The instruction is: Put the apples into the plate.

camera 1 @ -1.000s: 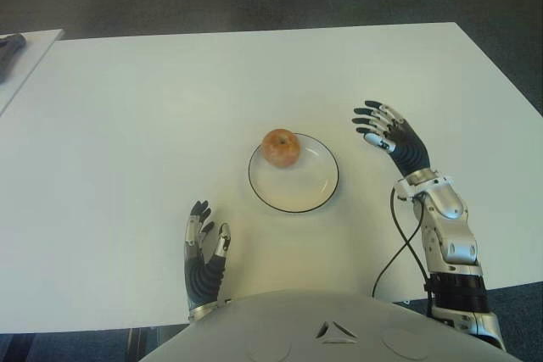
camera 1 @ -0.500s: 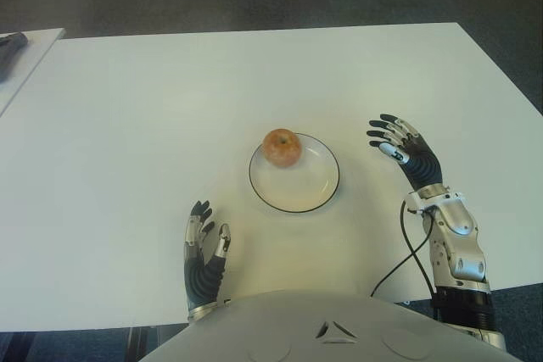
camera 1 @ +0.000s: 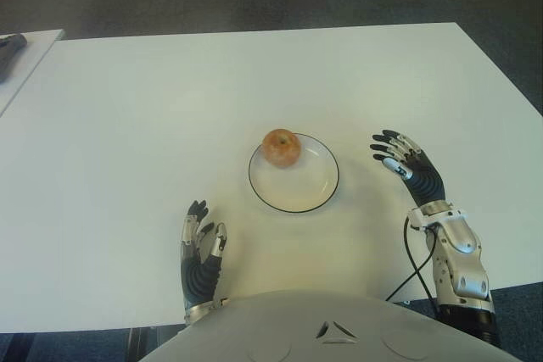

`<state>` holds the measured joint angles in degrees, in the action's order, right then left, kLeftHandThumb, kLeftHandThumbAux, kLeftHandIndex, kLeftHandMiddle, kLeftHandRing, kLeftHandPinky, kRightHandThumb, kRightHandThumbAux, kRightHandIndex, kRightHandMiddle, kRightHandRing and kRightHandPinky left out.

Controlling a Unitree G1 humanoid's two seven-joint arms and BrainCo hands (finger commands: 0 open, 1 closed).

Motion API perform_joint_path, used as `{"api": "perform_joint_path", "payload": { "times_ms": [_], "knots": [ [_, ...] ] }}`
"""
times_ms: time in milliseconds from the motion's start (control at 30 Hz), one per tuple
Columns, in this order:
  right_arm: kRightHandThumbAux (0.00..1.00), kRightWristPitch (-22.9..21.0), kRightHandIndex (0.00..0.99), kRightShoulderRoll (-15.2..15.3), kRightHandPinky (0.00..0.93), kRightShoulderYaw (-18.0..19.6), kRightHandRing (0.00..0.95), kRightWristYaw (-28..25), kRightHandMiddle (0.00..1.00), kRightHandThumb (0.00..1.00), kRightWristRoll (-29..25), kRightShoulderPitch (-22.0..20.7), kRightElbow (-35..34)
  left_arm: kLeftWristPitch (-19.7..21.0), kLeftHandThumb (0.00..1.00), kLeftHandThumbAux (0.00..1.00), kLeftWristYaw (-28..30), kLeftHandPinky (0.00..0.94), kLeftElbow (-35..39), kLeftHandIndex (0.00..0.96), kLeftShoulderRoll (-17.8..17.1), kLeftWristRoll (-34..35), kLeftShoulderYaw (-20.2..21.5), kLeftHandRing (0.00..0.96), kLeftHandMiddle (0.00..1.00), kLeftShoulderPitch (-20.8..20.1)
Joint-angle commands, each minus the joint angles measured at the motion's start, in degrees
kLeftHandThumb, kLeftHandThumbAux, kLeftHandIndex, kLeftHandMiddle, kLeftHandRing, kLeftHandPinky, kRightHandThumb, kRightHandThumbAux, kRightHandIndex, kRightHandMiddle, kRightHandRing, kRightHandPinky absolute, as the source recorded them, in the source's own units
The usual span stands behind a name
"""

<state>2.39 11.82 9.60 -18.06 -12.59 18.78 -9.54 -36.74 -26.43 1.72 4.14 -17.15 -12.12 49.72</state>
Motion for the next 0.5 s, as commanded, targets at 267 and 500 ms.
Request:
{"api": "perform_joint_path", "payload": {
  "times_ms": [267, 500],
  "knots": [
    [0.618, 2.49, 0.155, -2.93, 0.256, -1.39, 0.238, 1.2, 0.224, 0.379, 0.38, 6.05, -1.33, 3.12, 0.069, 0.447, 0.07, 0.217, 2.9, 0.098, 1.37, -1.6, 0.47, 0.199, 0.186, -0.51],
    [0.621, 6.07, 0.148, -3.47, 0.26, -0.56, 0.232, 0.78, 0.213, 0.399, -0.02, 10.9, 0.13, 3.2, 0.05, 0.431, 2.02, 0.2, 3.81, 0.105, -0.42, 0.56, 0.77, 0.187, 0.179, 0.66]
  ]
}}
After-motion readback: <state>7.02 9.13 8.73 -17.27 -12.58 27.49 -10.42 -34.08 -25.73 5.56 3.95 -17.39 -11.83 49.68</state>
